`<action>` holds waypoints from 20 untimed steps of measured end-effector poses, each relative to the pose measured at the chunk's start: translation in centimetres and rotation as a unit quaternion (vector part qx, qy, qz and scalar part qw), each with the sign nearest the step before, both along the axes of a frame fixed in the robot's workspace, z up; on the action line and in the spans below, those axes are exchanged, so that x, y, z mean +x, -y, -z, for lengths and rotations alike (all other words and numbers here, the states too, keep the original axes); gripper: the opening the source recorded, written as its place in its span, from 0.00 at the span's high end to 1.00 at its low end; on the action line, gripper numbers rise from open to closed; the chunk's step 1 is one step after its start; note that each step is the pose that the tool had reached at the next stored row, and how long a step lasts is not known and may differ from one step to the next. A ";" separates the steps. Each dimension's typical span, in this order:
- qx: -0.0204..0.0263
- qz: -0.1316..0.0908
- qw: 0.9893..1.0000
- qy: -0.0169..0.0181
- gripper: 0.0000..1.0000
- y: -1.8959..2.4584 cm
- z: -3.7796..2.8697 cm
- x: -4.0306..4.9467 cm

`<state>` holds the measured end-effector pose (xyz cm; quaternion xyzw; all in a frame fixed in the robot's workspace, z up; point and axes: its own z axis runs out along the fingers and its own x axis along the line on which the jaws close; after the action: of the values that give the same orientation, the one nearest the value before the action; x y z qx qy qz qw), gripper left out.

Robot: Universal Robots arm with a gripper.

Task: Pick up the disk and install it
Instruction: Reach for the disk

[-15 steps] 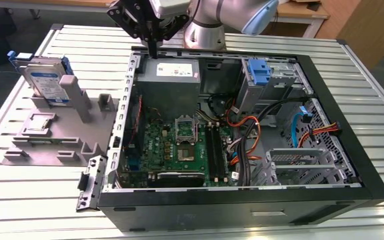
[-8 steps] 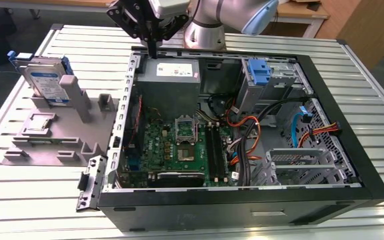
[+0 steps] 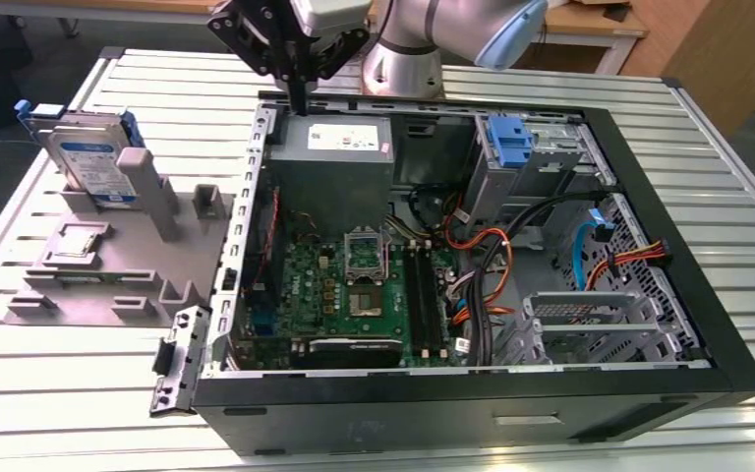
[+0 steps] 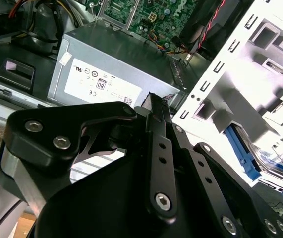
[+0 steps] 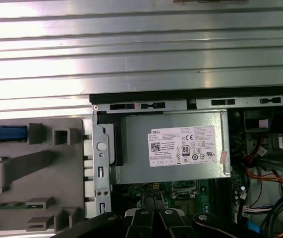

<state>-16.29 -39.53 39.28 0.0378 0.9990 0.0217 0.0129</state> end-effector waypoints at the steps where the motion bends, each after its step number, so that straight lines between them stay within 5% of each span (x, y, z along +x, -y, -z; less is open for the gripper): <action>1: 0.000 0.000 1.000 0.000 0.90 0.00 0.00 -0.02; 20: 0.000 0.000 1.000 0.000 0.90 0.00 0.01 -0.39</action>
<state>-16.68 -39.52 39.27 0.0379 0.9990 0.0217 0.0129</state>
